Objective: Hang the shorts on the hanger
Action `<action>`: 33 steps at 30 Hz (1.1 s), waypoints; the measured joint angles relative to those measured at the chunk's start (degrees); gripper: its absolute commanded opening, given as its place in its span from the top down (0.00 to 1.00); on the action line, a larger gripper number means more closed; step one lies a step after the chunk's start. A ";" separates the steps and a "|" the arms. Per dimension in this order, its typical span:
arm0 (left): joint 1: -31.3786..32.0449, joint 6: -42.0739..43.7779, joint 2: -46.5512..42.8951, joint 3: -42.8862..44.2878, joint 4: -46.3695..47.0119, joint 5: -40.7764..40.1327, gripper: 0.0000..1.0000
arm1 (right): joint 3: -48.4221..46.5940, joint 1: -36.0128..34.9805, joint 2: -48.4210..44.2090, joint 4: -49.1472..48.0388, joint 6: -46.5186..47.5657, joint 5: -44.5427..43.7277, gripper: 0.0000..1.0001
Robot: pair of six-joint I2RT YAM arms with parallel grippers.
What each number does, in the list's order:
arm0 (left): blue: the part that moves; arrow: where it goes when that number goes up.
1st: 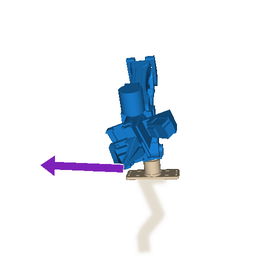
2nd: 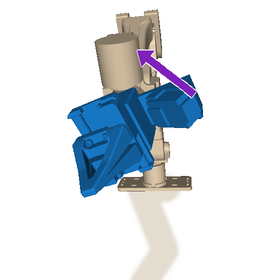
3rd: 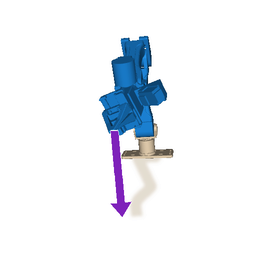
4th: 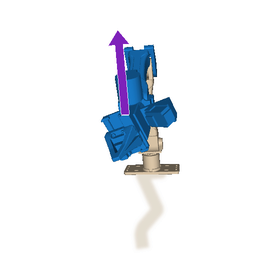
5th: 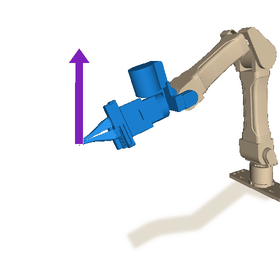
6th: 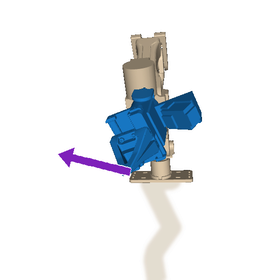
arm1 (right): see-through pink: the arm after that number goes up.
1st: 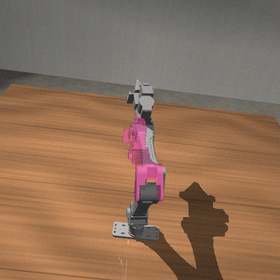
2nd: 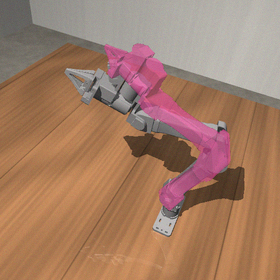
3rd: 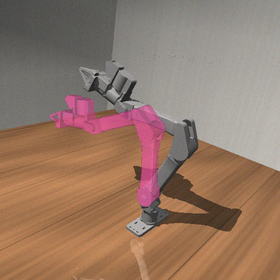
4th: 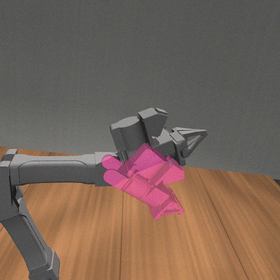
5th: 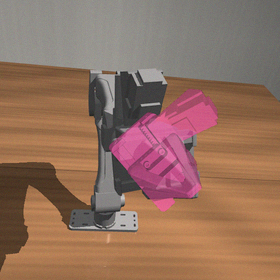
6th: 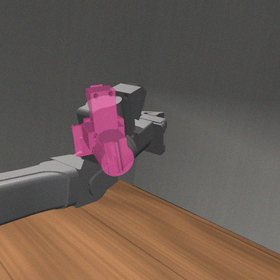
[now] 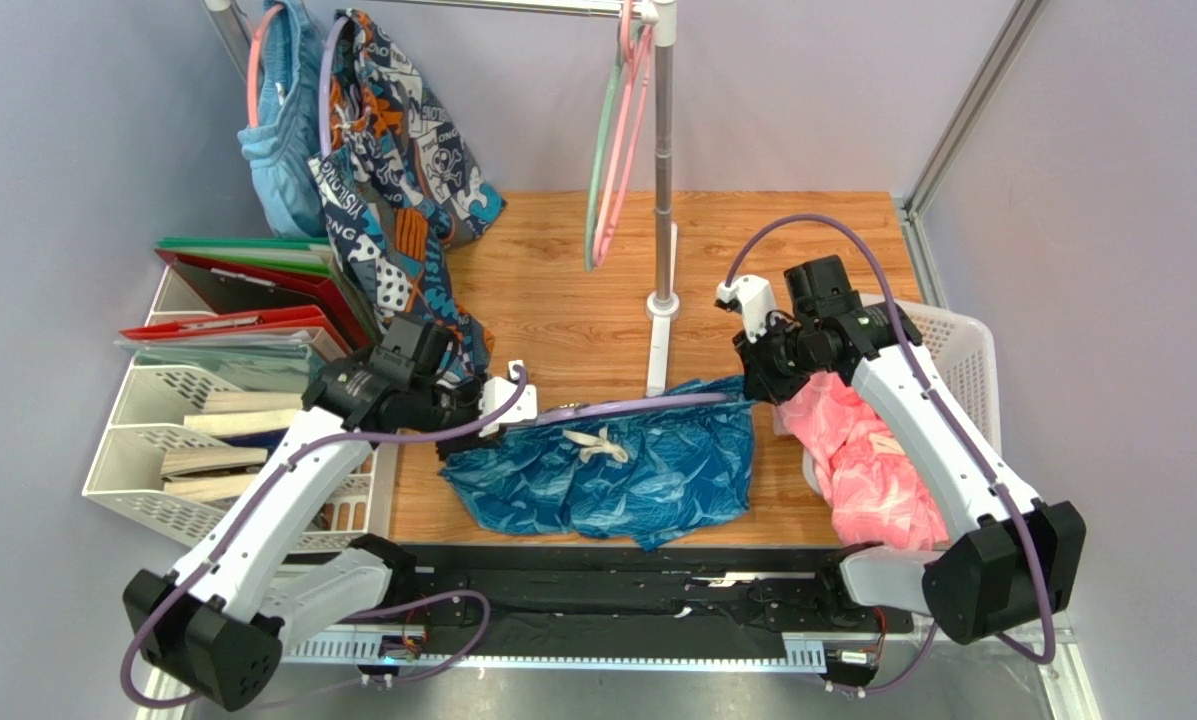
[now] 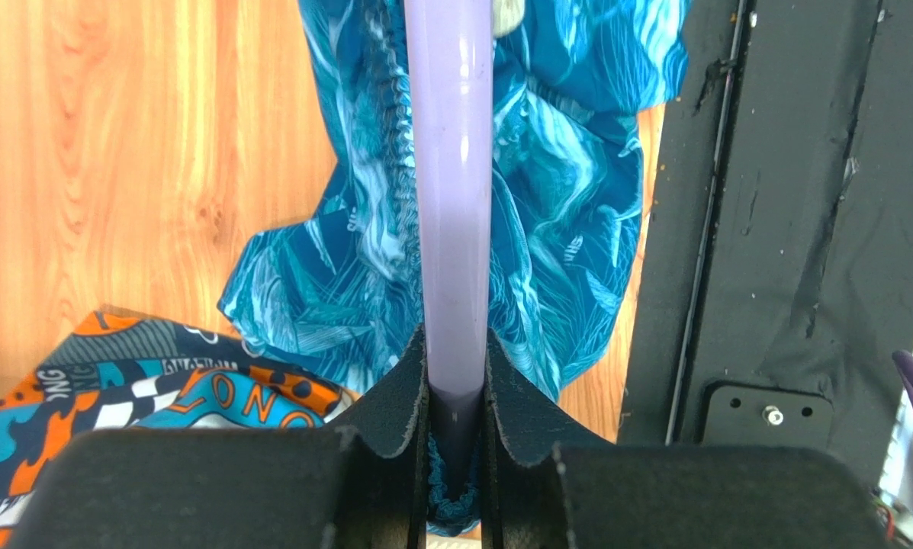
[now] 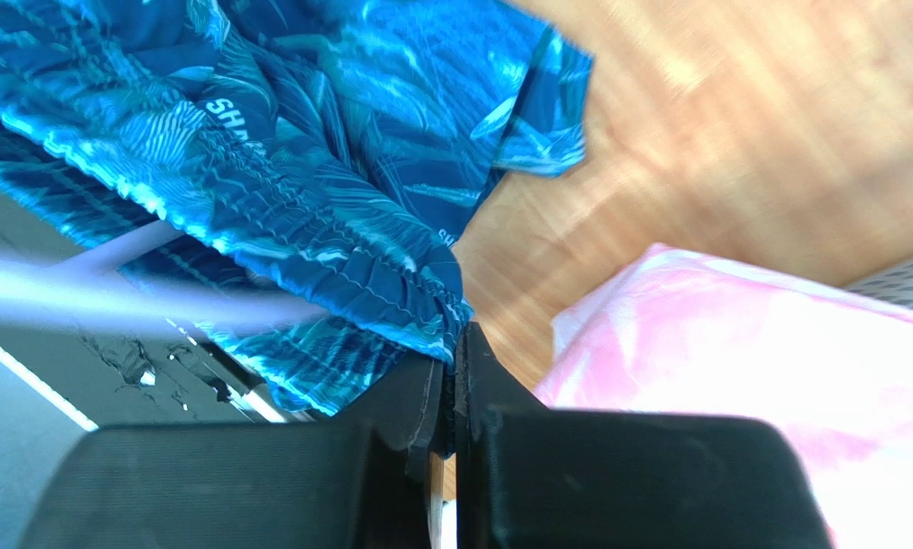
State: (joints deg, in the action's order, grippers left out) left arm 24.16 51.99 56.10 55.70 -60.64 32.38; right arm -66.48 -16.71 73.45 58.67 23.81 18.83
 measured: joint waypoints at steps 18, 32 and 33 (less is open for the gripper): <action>6.29 -4.55 14.10 14.88 -7.15 -5.53 1.00 | -16.85 -9.38 -0.48 9.88 1.62 -5.79 0.18; 6.14 -2.03 12.35 20.20 -14.71 -0.42 1.00 | -21.79 -24.28 -3.56 5.42 8.98 7.72 0.23; 6.14 -1.64 12.09 20.63 -14.99 0.26 1.00 | -21.22 -25.59 -3.74 4.33 9.40 8.81 0.25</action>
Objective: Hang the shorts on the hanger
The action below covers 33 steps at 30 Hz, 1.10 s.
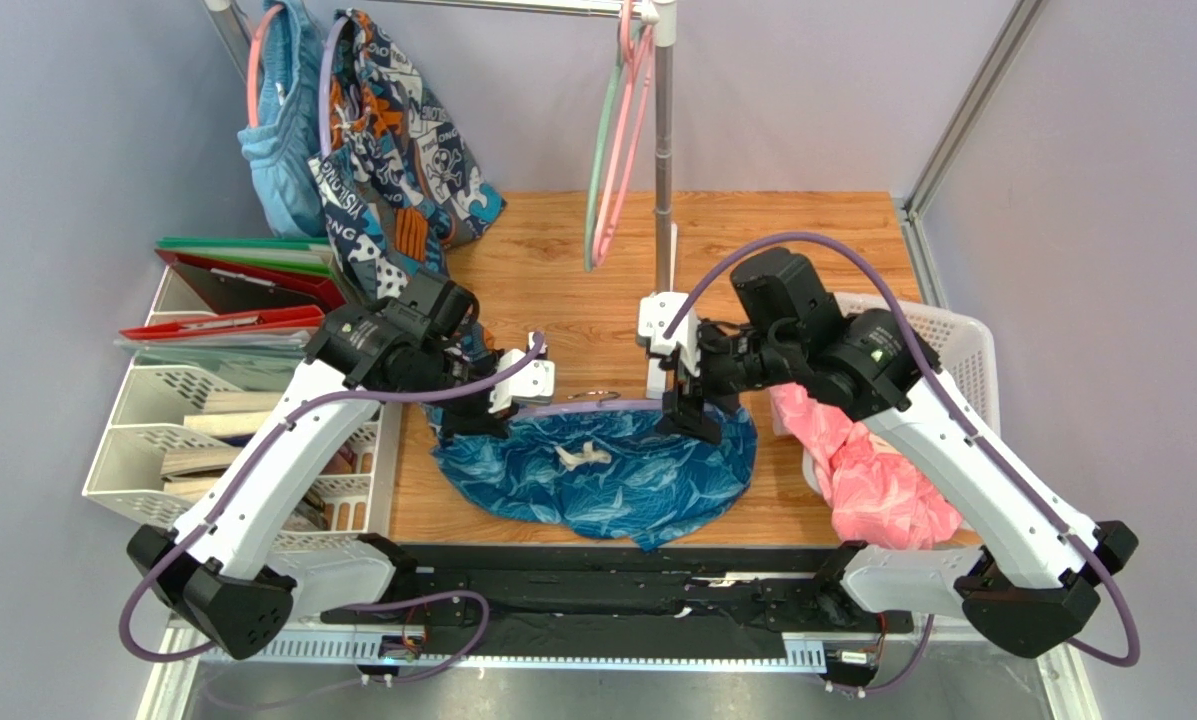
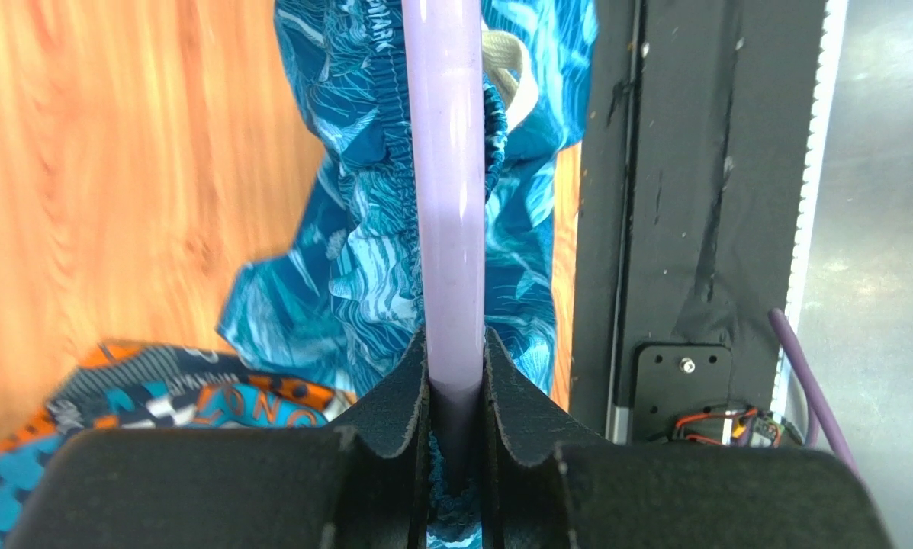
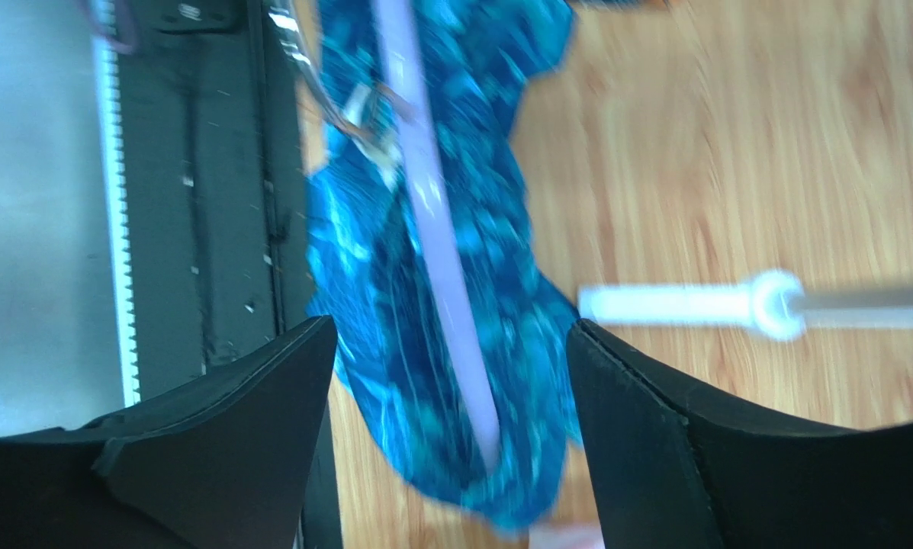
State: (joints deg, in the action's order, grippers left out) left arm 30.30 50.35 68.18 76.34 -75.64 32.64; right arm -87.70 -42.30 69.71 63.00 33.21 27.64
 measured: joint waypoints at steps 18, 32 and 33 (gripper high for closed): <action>-0.66 2.60 -0.35 5.88 -6.03 4.90 0.75 | -1.88 -8.98 9.73 -6.88 -6.71 7.67 1.00; -13.25 -20.17 -14.56 6.34 17.75 11.17 0.01 | -6.21 -6.88 6.47 -6.78 -27.87 5.35 1.00; -13.31 -22.71 -15.30 6.51 20.17 10.54 0.01 | -7.02 -6.82 6.56 -7.19 -29.49 4.57 1.00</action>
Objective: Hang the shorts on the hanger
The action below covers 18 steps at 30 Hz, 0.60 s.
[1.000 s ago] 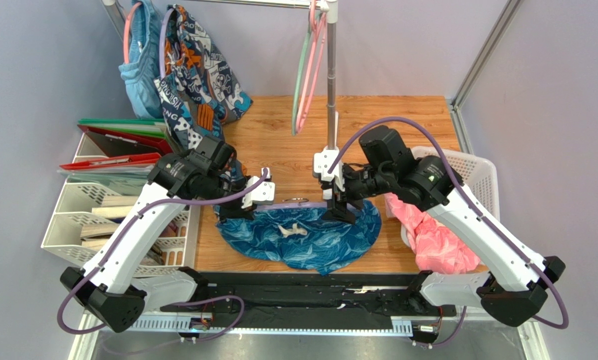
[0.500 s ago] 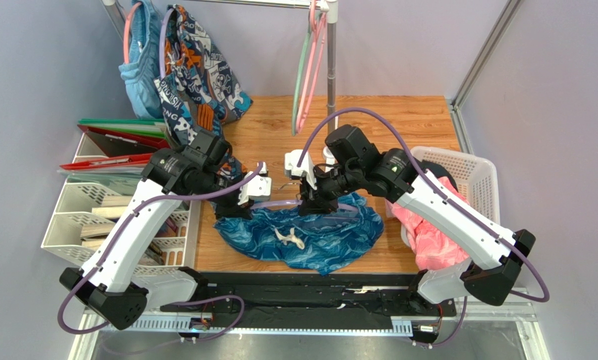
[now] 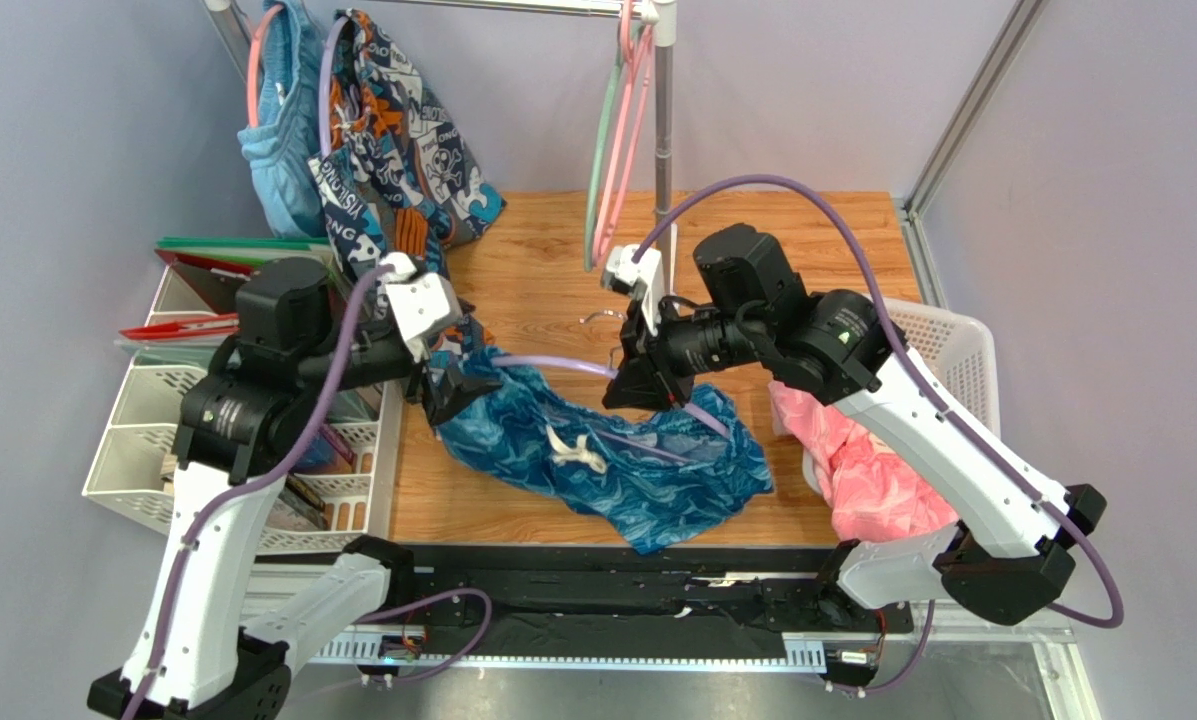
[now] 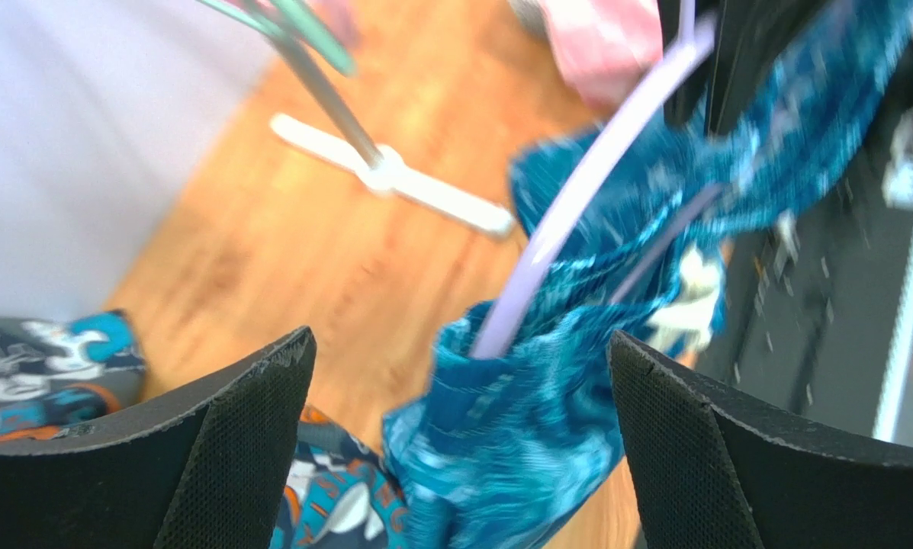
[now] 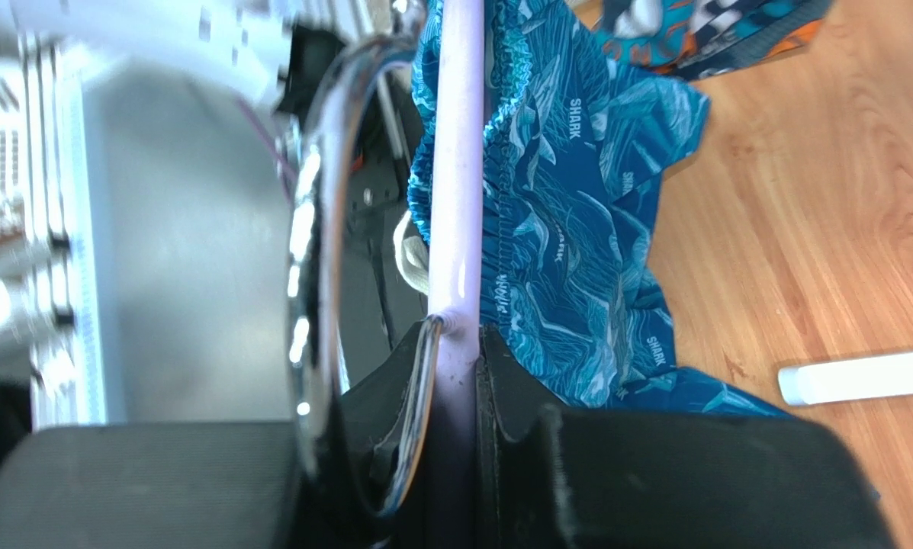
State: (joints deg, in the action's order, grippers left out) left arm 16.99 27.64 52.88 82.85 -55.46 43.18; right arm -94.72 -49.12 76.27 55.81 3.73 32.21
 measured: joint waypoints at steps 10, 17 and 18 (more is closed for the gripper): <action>-0.22 -25.49 -0.63 5.95 10.93 -3.39 0.01 | -13.46 -0.94 6.95 -7.10 -29.62 -18.12 1.00; -0.22 -42.97 -1.88 -1.31 17.75 -1.44 0.01 | -22.86 -5.40 14.10 -8.57 -43.32 -31.12 1.00; -0.22 -44.96 -2.21 -2.67 18.64 -1.11 0.06 | -23.98 -5.88 15.15 -8.59 -43.87 -32.50 1.00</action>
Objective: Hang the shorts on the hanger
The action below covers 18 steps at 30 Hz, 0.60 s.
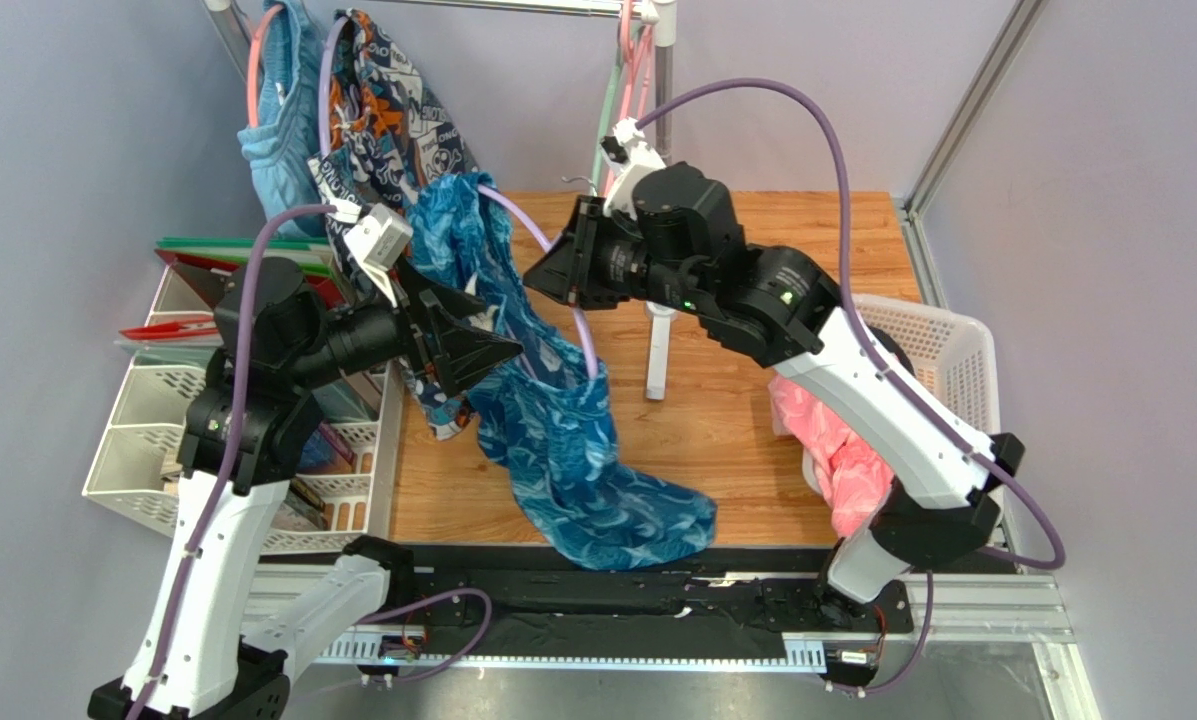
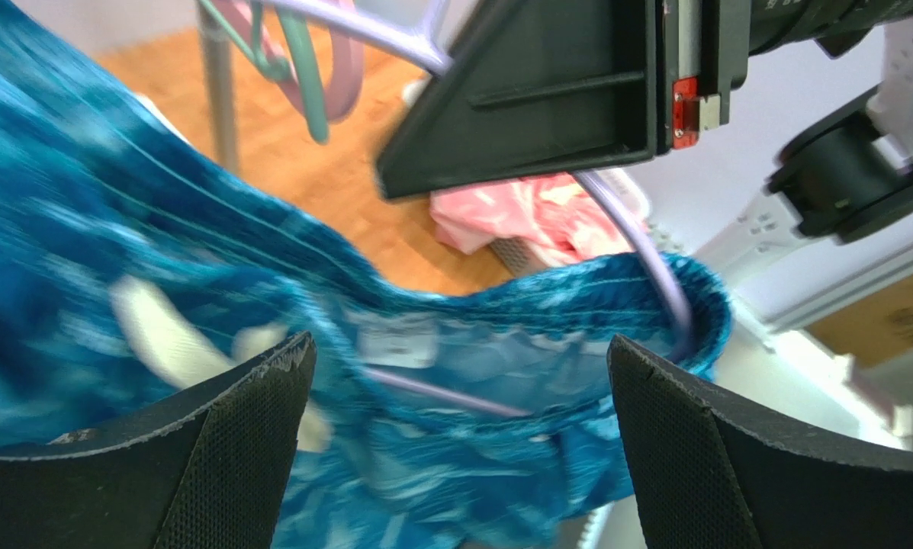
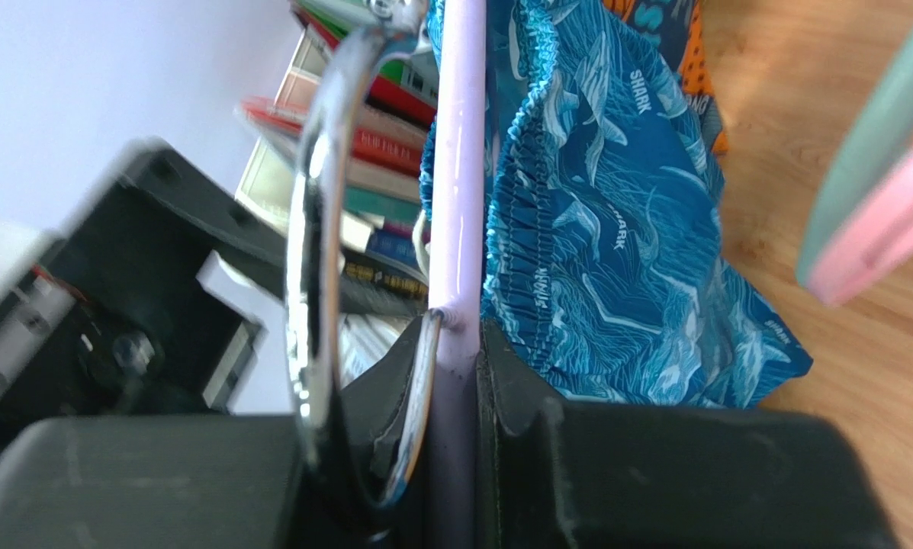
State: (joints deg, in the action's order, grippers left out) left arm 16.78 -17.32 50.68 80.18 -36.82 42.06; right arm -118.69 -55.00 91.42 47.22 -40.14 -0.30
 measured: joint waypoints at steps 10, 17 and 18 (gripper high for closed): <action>0.02 -13.73 -1.90 -6.08 5.81 3.56 0.34 | -7.17 -3.52 10.71 -0.90 -1.46 -14.51 1.00; 3.80 -17.07 -1.99 -9.03 7.43 2.78 0.53 | -9.77 -6.19 14.14 -1.81 1.05 -20.83 1.00; 4.09 -17.11 -1.81 -9.03 7.41 2.43 0.54 | -9.99 -6.51 14.23 -1.66 1.75 -21.77 1.00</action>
State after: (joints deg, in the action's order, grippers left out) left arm 20.86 -34.44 48.86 71.16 -29.41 44.49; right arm -128.68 -61.52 105.65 45.56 -38.39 -22.06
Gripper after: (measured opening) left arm 0.537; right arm 0.163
